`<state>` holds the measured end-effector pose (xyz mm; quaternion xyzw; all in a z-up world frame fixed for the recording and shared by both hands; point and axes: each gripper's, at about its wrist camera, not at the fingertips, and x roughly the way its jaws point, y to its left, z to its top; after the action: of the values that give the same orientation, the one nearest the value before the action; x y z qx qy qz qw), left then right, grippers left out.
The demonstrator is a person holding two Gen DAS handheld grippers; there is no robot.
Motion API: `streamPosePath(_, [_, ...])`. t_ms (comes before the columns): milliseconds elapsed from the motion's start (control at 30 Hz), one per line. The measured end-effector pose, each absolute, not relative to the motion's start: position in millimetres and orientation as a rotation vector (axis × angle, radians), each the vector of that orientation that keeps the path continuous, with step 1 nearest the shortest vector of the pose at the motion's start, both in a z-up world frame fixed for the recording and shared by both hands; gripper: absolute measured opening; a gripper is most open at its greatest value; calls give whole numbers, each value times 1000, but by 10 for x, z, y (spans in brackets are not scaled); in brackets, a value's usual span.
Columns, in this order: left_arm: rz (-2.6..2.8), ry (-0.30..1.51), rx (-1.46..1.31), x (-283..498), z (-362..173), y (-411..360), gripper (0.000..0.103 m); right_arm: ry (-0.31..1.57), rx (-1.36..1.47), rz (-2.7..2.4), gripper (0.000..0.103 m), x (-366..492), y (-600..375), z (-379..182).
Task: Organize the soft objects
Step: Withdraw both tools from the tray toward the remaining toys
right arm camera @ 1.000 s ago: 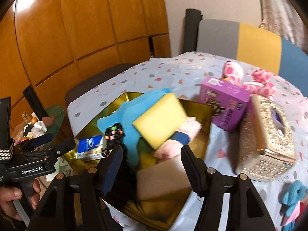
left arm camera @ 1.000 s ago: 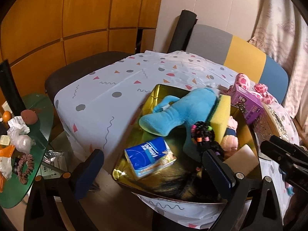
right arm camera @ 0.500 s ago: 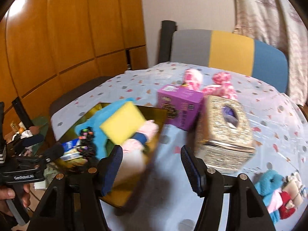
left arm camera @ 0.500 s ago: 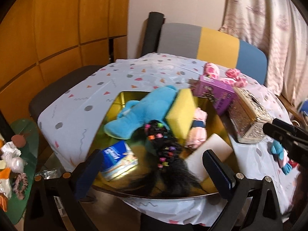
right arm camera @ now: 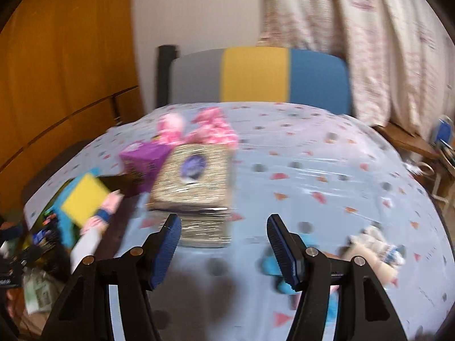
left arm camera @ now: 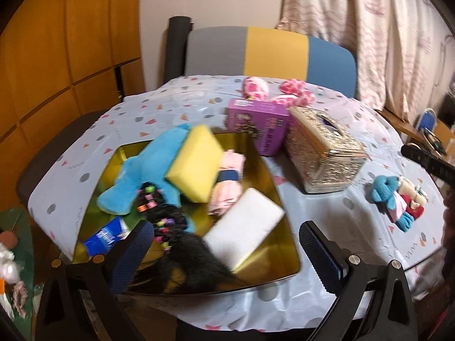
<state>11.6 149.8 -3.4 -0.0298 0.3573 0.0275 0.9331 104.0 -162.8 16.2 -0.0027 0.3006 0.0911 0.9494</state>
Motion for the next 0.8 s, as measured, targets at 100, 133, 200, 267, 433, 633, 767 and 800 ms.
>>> streamPosePath(100, [17, 732, -41, 162, -14, 1345, 103, 586, 54, 56, 64, 1091, -2058, 167])
streamPosePath(133, [8, 733, -34, 177, -10, 1304, 103, 574, 83, -1, 64, 1102, -2245, 169])
streamPosePath(200, [-19, 736, -13, 209, -2, 1188, 103, 548, 122, -89, 64, 1088, -2517, 155])
streamPosePath(267, [-39, 741, 18, 247, 1, 1064, 103, 532, 153, -167, 64, 1078, -2741, 123])
streamPosePath(433, [-88, 750, 70, 344, 5, 783, 103, 514, 348, -267, 64, 1041, -3236, 60])
streamPosePath(633, [-159, 761, 123, 448, -9, 416, 103, 526, 453, -263, 64, 975, -3425, 20])
streamPosePath(767, [-202, 771, 150, 491, -42, 188, 103, 521, 486, -266, 64, 936, -3467, 4])
streamPosePath(800, [-213, 774, 155, 506, -53, 129, 103, 521, 492, -266, 64, 940, -3475, -3])
